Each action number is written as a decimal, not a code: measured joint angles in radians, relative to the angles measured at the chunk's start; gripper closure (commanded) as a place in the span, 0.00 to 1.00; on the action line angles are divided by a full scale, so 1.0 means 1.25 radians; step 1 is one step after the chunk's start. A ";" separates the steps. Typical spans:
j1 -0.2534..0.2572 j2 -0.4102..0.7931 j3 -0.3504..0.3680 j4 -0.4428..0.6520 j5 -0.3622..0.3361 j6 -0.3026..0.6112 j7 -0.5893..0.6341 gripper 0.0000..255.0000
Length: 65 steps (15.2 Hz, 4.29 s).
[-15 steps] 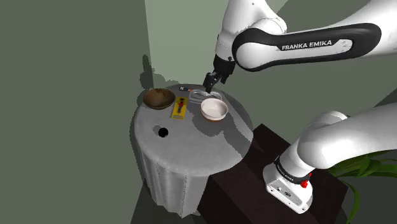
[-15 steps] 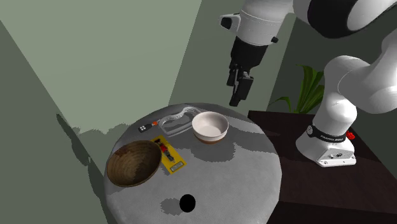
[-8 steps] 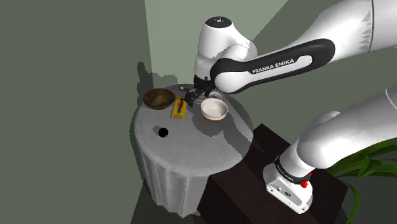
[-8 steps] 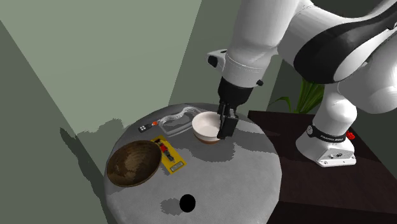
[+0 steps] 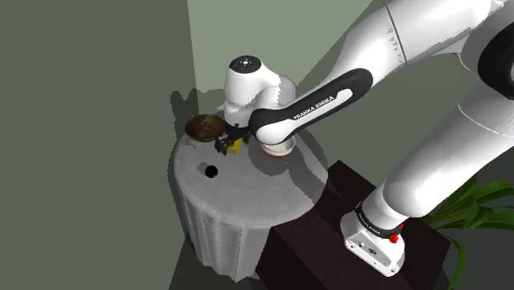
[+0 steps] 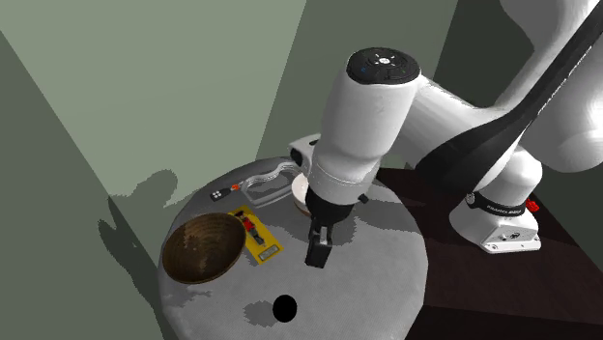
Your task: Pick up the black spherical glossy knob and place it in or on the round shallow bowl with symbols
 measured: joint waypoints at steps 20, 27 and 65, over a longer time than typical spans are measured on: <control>0.130 0.404 -0.085 0.235 -0.335 0.072 0.347 0.00; 0.130 0.405 -0.085 0.235 -0.336 0.072 0.347 1.00; 0.046 0.204 0.014 0.288 -0.119 -0.134 0.147 1.00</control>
